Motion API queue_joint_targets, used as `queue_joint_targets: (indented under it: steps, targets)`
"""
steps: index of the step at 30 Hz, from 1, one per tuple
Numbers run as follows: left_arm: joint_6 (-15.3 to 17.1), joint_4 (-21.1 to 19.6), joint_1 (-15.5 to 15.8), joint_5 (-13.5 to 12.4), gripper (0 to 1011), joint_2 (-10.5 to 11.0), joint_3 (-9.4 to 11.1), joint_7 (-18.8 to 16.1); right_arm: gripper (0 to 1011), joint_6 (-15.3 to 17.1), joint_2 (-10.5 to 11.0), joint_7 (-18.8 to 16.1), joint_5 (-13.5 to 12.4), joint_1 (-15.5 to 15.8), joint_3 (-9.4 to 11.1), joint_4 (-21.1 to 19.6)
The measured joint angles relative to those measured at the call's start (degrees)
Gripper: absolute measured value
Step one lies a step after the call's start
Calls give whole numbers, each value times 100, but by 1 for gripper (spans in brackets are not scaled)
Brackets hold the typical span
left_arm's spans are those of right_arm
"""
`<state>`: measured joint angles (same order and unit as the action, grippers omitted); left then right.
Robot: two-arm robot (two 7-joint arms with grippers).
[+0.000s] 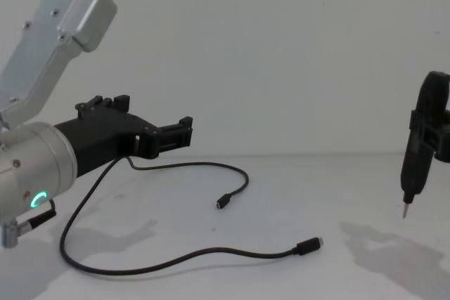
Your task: Pick up the data cable with the one hand.
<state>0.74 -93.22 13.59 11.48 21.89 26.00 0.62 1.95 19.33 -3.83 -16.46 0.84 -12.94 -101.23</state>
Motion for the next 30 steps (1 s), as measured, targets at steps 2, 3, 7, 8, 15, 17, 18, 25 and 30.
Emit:
queue_joint_targets:
  steps: [2, 3, 7, 8, 15, 17, 18, 25, 30]
  targets:
    - [0, 0, 0, 0, 1001, 0, 0, 0, 269, 0, 0, 0, 0, 0, 0, 0]
    - [0, 0, 0, 0, 1001, 0, 1, 0, 269, 0, 0, 0, 0, 0, 0, 0]
    - [0, 0, 0, 0, 1001, 0, 3, 0, 269, 0, 0, 0, 0, 0, 0, 0]
    - [0, 1, 0, 0, 1001, 0, 3, 0, 269, 0, 0, 0, 0, 0, 0, 0]
    - [0, 4, 0, 0, 1001, 0, 3, 1, 269, 0, 0, 0, 0, 0, 0, 0]
    - [1, 5, 0, 1, 1001, 0, 3, 1, 269, 0, 0, 0, 0, 0, 0, 0]
    - [1, 4, 0, 1, 1001, 0, 3, 0, 269, 0, 0, 0, 0, 0, 0, 0]
    - [4, 5, 0, 0, 1001, 0, 3, 0, 269, 0, 0, 0, 0, 0, 0, 0]
    - [5, 5, 0, 1, 1001, 0, 3, 1, 269, 0, 0, 0, 0, 0, 0, 0]
